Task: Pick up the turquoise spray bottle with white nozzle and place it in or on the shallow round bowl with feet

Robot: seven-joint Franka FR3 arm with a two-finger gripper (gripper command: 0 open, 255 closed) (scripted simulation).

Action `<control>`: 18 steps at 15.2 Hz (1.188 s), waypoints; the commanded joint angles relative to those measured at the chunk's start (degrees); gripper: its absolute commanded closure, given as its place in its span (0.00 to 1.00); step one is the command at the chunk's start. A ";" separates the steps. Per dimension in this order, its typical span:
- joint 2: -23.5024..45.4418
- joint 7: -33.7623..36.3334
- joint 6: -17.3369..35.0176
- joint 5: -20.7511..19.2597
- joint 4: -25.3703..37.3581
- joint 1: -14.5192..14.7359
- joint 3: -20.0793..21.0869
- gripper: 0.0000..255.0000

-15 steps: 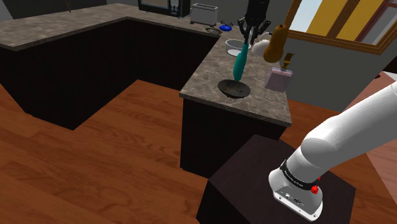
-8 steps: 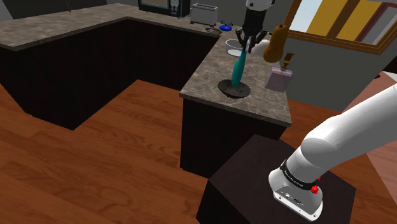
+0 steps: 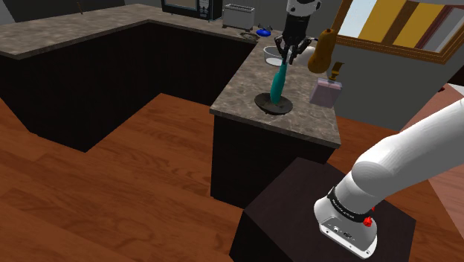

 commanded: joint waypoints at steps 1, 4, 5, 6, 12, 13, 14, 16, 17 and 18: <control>0.00 0.00 0.01 0.00 0.00 0.00 0.00 1.00; 0.00 0.00 0.01 0.00 0.01 0.00 0.00 0.00; 0.00 0.00 0.01 0.00 0.01 0.00 0.00 0.00; 0.00 0.00 0.01 0.00 0.01 0.00 0.00 0.00; 1.04 -0.15 -7.31 0.27 8.33 0.27 0.57 0.00; 1.04 -0.15 -7.31 0.27 8.32 0.27 0.57 0.00; 1.04 -0.15 -7.31 0.27 8.33 0.27 0.57 0.00; 1.04 -0.15 -7.31 0.27 8.33 0.27 0.57 0.00; 1.04 -0.15 -7.31 0.27 8.33 0.27 0.57 0.00; 1.04 -0.15 -7.31 0.27 8.33 0.27 0.57 0.00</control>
